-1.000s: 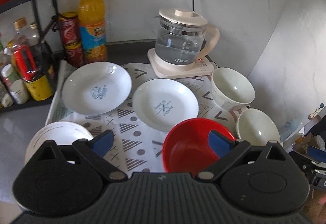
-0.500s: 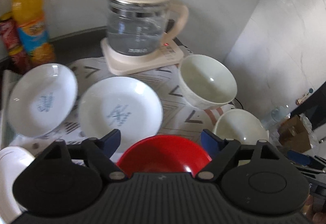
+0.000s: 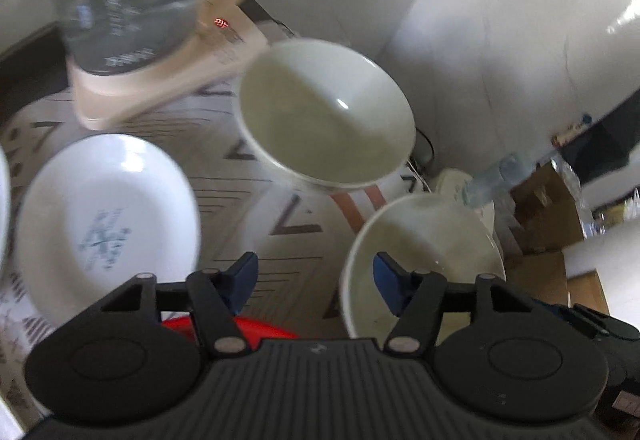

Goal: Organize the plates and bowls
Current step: 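Close the right gripper on the cream bowl rim while the left gripper grips it too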

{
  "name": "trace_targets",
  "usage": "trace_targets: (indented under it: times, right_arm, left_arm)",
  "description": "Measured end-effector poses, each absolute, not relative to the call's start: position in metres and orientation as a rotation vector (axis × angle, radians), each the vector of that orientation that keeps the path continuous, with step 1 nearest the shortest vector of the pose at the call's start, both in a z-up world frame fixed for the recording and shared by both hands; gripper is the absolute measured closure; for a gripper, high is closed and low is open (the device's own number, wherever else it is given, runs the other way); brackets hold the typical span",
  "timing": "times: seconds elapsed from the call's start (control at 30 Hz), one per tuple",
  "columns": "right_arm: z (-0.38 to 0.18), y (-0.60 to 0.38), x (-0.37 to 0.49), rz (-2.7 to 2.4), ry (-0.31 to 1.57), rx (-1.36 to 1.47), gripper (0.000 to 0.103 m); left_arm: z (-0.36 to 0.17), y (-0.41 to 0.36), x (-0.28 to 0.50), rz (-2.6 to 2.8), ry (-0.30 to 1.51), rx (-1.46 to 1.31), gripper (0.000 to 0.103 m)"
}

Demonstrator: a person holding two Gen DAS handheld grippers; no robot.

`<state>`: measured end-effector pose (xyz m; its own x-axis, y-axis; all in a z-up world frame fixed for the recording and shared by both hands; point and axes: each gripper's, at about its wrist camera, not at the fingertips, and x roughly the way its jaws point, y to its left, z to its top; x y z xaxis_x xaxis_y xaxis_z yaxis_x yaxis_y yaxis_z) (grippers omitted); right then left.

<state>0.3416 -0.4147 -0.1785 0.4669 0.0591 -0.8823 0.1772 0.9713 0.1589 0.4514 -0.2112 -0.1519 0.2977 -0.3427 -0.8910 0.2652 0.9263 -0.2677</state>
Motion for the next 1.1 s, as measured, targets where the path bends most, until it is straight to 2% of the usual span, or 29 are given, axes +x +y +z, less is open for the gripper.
trace_targets:
  times: [0.17,0.27,0.33,0.37,0.43,0.5,1.1]
  right_arm:
    - [-0.196,-0.418,0.348,-0.077,1.129,0.260,0.056]
    - [-0.204,-0.424,0.351,-0.105,1.144,0.334,0.065]
    - [-0.209,-0.425,0.351,-0.114,1.151,0.366,0.078]
    - [-0.210,-0.425,0.351,-0.112,1.150,0.376,0.081]
    - [-0.212,-0.425,0.351,-0.105,1.148,0.391,0.092]
    - [-0.211,-0.425,0.351,-0.100,1.137,0.395,0.092]
    - [-0.158,-0.427,0.327,-0.045,0.999,0.338,0.091]
  left_arm:
    - [-0.176,-0.230,0.467,-0.441,1.284,-0.051,0.055]
    - [-0.185,-0.236,0.472,-0.453,1.321,-0.058,0.062]
    - [-0.190,-0.241,0.473,-0.471,1.338,-0.041,0.070]
    - [-0.193,-0.243,0.474,-0.472,1.346,-0.031,0.072]
    - [-0.199,-0.247,0.478,-0.454,1.362,-0.015,0.083]
    - [-0.202,-0.247,0.480,-0.460,1.385,-0.042,0.088]
    - [-0.138,-0.234,0.439,-0.421,1.239,-0.105,0.088]
